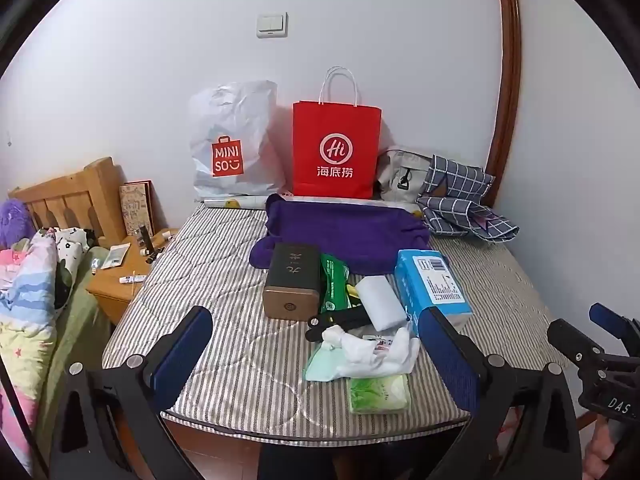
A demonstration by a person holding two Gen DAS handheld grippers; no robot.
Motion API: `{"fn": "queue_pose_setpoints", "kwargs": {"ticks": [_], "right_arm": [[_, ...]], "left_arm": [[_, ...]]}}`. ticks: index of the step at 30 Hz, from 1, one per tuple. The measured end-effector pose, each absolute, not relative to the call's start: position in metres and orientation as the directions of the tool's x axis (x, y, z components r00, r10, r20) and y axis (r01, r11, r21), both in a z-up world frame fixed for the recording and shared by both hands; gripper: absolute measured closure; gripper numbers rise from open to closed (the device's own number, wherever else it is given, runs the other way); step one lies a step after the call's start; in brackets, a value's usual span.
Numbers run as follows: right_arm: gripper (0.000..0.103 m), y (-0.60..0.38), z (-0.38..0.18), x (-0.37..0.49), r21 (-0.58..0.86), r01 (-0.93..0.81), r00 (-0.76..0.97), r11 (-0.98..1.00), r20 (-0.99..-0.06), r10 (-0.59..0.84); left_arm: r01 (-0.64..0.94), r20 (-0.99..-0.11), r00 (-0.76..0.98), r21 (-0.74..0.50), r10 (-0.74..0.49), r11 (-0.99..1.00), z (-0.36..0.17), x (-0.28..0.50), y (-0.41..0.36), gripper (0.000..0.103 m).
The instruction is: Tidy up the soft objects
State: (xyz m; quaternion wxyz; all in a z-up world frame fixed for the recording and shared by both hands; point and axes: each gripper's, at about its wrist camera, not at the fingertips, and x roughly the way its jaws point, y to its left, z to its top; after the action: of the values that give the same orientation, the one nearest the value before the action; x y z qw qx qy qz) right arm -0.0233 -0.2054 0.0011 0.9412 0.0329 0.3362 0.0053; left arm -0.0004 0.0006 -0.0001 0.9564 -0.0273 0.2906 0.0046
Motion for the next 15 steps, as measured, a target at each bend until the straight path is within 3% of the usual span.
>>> {"fn": "queue_pose_setpoints", "kwargs": {"ticks": [15], "right_arm": [[0.0, -0.2047, 0.0038, -0.0261, 0.057, 0.011, 0.774, 0.998, -0.633, 0.028]], "left_arm": [[-0.019, -0.568, 0.823, -0.037, -0.006, 0.999, -0.0009, -0.0007, 0.0015, 0.0]]}}
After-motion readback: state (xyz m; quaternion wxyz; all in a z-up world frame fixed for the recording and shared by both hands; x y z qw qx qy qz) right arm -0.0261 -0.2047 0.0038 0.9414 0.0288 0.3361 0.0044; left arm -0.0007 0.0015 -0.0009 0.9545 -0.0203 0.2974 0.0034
